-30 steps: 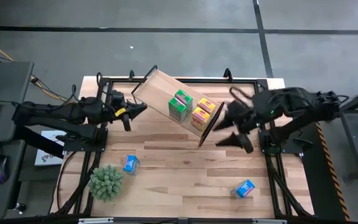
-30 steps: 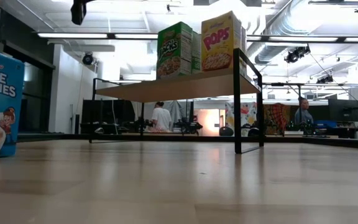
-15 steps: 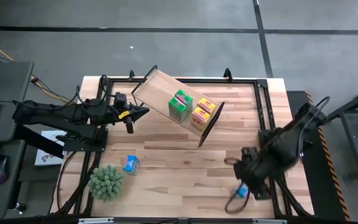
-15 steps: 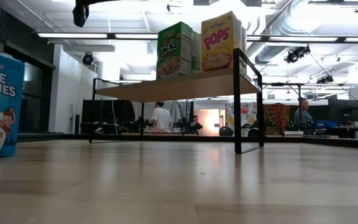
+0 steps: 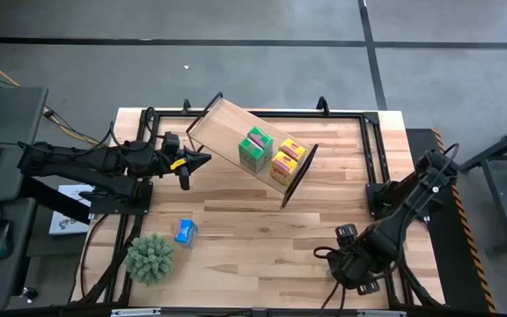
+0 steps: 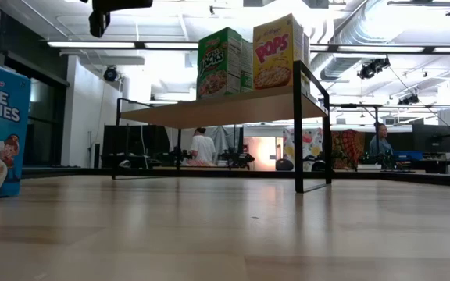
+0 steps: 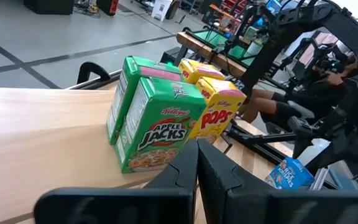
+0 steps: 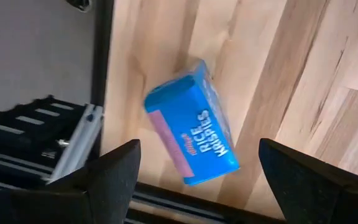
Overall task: Stack cereal on shelf
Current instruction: Put the right blue cereal box on the shelf
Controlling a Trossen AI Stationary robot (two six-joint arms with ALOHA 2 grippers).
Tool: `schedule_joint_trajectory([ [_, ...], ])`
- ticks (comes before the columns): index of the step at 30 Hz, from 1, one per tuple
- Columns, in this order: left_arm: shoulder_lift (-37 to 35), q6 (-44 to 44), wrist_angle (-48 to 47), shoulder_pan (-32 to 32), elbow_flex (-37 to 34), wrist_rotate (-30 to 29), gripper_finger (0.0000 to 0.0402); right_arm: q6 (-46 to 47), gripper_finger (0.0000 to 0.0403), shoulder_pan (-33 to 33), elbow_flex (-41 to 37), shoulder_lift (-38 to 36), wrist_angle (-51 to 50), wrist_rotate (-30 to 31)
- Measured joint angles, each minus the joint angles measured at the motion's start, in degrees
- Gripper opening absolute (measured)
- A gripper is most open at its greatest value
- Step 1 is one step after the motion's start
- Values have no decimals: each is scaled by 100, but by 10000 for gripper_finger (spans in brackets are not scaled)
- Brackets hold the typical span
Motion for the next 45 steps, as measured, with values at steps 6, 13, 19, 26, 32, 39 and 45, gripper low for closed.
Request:
schedule_joint_trajectory([
  [6,2,-2,-4,0,0,0,0,-341,319,64,-437,-2,274,-68],
  [13,2,-2,-4,0,0,0,0,-393,319,219,-836,-2,691,-58],
  [19,2,3,-4,9,0,-3,0,-220,319,256,-1102,-2,934,88],
  [26,2,22,-36,9,0,-7,0,-248,286,240,-1158,-4,1074,284],
  [32,1,61,-41,9,0,-7,0,-184,206,97,-1158,-4,1259,236],
  [39,2,-148,588,9,-2,393,2,219,135,-208,-732,-4,1315,-441],
  [45,0,-147,2323,0,-2,1399,32,199,124,-548,489,-4,1303,-393],
])
